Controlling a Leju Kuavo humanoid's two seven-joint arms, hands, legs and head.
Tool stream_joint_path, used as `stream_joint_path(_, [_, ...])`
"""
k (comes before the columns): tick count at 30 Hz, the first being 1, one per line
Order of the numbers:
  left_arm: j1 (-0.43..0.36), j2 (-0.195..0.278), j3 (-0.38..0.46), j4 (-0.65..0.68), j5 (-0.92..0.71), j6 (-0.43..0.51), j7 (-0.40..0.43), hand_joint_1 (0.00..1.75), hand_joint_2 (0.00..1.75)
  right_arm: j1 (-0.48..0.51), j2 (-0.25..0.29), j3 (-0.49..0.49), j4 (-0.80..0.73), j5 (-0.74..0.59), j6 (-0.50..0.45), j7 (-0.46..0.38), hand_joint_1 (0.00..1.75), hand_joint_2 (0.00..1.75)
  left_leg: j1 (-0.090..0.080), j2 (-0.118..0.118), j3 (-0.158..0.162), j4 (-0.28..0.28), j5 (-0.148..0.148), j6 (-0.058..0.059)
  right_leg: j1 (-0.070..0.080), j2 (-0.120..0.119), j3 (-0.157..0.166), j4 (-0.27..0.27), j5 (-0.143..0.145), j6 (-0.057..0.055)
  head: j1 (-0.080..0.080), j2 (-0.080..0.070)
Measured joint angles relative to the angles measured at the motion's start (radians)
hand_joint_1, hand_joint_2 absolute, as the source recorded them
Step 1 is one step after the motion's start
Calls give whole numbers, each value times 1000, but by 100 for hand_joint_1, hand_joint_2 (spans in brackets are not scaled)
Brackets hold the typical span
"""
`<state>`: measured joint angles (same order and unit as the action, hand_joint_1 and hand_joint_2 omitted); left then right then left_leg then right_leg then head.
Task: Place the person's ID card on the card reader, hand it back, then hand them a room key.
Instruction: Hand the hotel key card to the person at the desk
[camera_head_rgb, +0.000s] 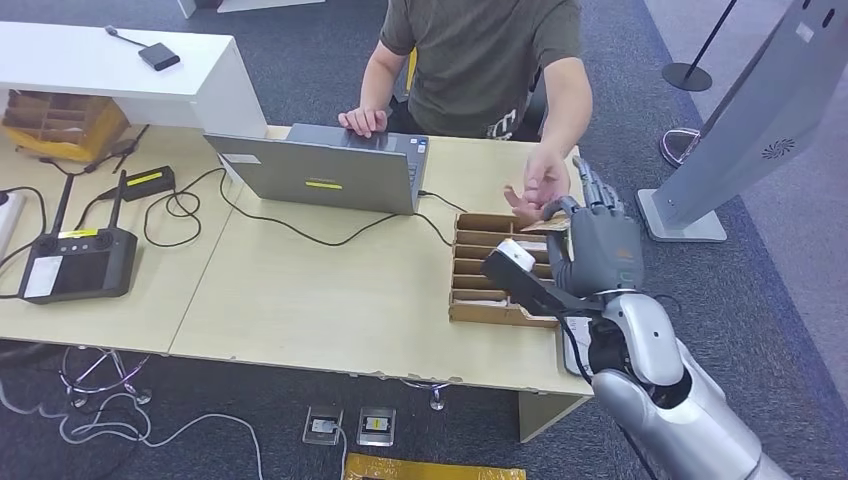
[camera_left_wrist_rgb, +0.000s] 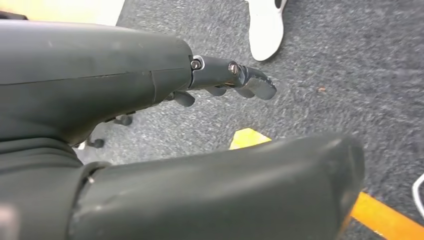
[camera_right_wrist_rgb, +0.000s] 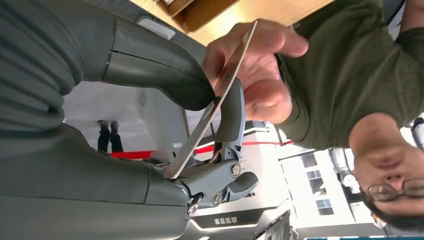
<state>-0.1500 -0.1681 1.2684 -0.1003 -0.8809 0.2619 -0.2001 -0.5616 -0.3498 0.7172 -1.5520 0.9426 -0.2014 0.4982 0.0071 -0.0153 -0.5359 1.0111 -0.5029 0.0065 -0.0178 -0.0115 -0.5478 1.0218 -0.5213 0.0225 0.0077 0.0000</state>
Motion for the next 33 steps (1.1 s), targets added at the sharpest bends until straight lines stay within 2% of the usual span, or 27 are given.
stream_joint_path(2, [0,0,0,0,-6,0,15,0,0,-11,36,8,41,17,1,-10,175,175,0,0,0,0,0,0,0,0,0,0,0,0,0,0])
stream_joint_path(6, [0,0,0,0,-16,26,52,0,0,-58,156,29,204,49,1,-35,175,175,0,0,0,0,0,0,0,0,0,0,0,0,0,0])
stream_joint_path(12, [0,-1,0,1,-10,39,54,0,0,-77,198,27,293,70,-22,-48,175,175,0,0,0,0,0,0,0,0,0,0,0,0,0,0])
stream_joint_path(13, [0,-1,0,1,-9,38,55,0,0,-80,202,27,304,76,-26,-47,165,175,0,0,0,0,0,0,0,0,0,0,0,0,0,0])
stream_joint_path(14, [0,-1,0,1,-9,38,55,0,0,-82,205,26,314,84,-31,-45,142,175,0,0,0,0,0,0,0,0,0,0,0,0,0,0])
stream_joint_path(15, [0,-1,0,1,-9,37,55,0,0,-84,207,26,322,90,-35,-42,112,175,0,0,0,0,0,0,0,0,0,0,0,0,0,0])
stream_joint_path(16, [0,-1,0,1,-10,34,54,0,0,-85,209,25,329,97,-38,-39,68,175,0,0,0,0,0,0,0,0,0,0,0,0,0,0])
stream_joint_path(17, [0,-1,0,1,-14,26,53,0,0,-85,210,25,336,106,-40,-34,34,175,0,0,0,0,0,0,0,0,-1,0,0,0,0,0])
stream_joint_path(18, [0,-1,0,1,-18,16,51,0,0,-85,211,23,343,117,-41,-29,14,175,0,0,0,0,0,0,0,0,-1,0,0,0,0,0])
stream_joint_path(19, [0,0,0,1,-23,3,49,0,0,-84,212,20,348,128,-41,-24,0,131,0,0,0,0,0,0,0,0,-1,0,0,0,0,0])
stream_joint_path(22, [0,4,0,1,-33,-25,40,0,0,-82,212,6,358,158,-44,-11,0,0,0,0,1,0,0,0,0,1,-1,0,0,0,0,0])
stream_joint_path(28, [2,6,0,1,-42,-49,5,0,0,-61,198,-19,349,224,-4,22,0,0,0,1,1,0,0,0,0,1,-1,0,0,0,0,0])
stream_joint_path(33, [4,8,0,0,-42,-57,3,0,0,-4,168,-58,288,232,-3,47,0,0,0,1,1,0,0,0,0,1,-1,0,0,0,0,0])
